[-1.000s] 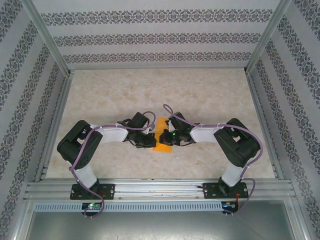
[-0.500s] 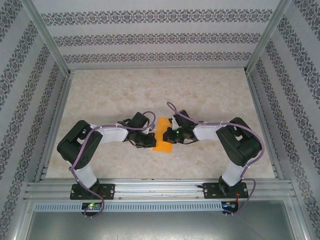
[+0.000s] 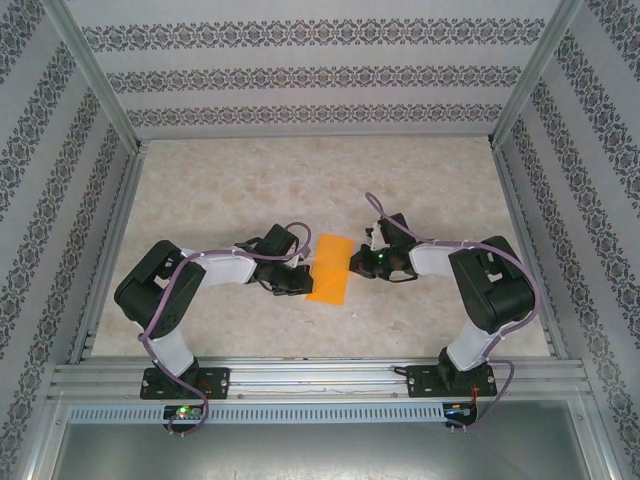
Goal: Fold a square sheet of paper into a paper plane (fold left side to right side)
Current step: Fold the triangle a second time at the center of the table.
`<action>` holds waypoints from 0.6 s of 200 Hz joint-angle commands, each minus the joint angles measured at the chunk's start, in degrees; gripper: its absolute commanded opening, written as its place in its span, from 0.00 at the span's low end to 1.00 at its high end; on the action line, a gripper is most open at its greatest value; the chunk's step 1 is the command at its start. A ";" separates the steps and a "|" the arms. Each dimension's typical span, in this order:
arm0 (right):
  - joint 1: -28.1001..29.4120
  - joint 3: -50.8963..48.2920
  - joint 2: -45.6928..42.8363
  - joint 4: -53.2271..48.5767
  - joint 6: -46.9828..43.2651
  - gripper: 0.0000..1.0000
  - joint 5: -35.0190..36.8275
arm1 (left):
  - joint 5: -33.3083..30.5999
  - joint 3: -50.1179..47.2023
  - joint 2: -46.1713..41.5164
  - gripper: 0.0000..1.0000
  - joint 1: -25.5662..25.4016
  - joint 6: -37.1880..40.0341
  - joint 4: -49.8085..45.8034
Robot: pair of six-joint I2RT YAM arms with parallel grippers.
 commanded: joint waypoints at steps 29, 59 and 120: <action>-3.38 0.34 -6.35 -6.24 -2.66 0.00 5.18 | -2.91 -2.80 1.43 0.00 -0.99 -2.17 -4.81; -0.13 -0.46 -7.59 -2.80 1.31 0.00 2.19 | -2.79 -2.40 1.43 0.00 -1.08 -2.18 -4.79; 8.97 1.71 -0.46 3.54 7.73 0.00 1.93 | -2.76 -1.43 1.54 0.00 -1.20 -2.00 -4.97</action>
